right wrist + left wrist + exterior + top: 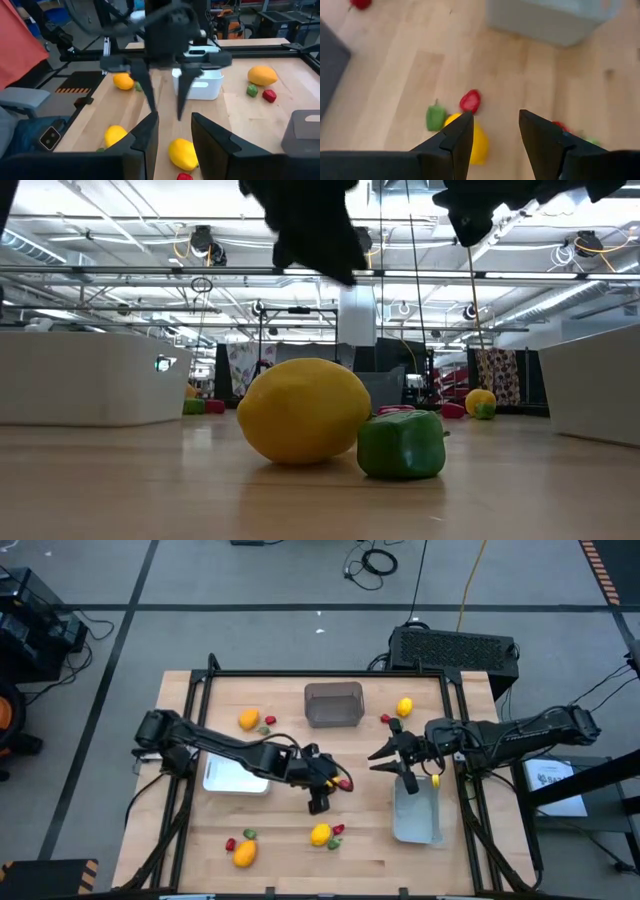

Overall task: Sort produce into baskets
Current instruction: Put the yellow lemon into the black bin

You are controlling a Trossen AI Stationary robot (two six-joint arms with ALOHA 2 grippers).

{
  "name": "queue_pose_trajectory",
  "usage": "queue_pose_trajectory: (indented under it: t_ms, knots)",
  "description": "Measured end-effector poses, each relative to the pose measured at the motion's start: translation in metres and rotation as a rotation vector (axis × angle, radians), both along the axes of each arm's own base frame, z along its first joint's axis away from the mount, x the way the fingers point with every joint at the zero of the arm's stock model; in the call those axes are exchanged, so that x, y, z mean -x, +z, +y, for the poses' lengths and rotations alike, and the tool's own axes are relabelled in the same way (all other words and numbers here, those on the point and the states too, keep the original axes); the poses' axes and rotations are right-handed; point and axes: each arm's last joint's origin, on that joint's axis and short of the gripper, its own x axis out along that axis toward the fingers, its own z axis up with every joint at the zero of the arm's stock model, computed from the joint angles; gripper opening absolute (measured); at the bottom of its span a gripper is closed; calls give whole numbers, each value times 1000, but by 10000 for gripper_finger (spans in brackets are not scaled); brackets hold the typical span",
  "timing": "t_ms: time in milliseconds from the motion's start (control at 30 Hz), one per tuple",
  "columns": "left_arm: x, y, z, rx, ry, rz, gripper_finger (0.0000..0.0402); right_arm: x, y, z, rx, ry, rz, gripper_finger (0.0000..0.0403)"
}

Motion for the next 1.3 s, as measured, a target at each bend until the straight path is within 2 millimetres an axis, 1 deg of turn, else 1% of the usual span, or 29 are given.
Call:
queue_pose_trajectory:
  t_ms: [100,167,300,400,500,667,767,833,1000,1300]
  knots:
    - [-3,-10,0,21,32,27,166,0,-1,0,3,0,7,106]
    - [-5,-15,-1,36,20,42,168,0,-1,0,4,0,12,106]
    - [-6,-24,-1,33,19,81,192,1,-2,0,5,0,17,106]
    - [-6,-26,0,20,30,91,227,1,-2,0,5,0,18,106]
    - [-7,-26,2,23,38,88,271,1,-2,0,5,0,19,106]
    - [-7,-26,6,69,138,83,343,1,-2,0,6,1,20,106]
    - [-11,-36,7,59,206,96,371,1,-2,0,21,4,16,106]
    - [-13,-48,6,55,242,120,379,1,-2,0,23,5,15,106]
    - [-19,-72,8,62,296,166,382,0,-2,0,23,2,13,106]
    - [-23,-97,8,45,307,223,382,0,-2,0,24,0,16,106]
